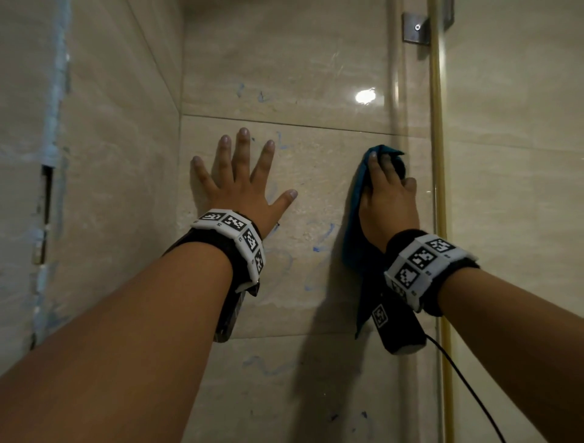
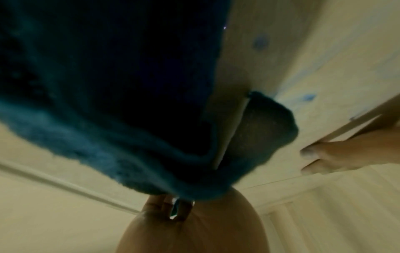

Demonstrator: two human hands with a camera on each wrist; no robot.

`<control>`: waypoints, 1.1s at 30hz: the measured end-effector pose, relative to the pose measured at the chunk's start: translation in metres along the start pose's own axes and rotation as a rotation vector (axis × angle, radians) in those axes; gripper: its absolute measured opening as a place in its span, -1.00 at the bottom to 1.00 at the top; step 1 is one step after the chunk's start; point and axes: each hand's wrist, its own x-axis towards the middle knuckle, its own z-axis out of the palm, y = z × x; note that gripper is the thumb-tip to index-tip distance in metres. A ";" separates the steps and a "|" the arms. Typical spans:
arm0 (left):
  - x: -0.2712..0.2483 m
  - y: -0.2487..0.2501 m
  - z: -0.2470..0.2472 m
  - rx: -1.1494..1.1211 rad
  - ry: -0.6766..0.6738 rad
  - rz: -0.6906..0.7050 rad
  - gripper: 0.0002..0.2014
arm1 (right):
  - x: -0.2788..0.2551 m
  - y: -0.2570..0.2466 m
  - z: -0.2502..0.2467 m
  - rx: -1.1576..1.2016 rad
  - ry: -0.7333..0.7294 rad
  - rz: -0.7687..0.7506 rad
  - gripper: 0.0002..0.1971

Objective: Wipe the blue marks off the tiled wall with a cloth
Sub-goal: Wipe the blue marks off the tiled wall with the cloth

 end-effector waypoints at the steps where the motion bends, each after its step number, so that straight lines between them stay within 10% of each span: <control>1: 0.000 0.000 0.000 0.002 -0.001 0.001 -0.17 | -0.004 -0.001 0.001 -0.016 -0.007 -0.033 -0.44; 33: 0.001 0.000 0.001 0.000 0.009 -0.003 -0.17 | -0.008 0.001 0.013 0.061 0.116 -0.226 -0.50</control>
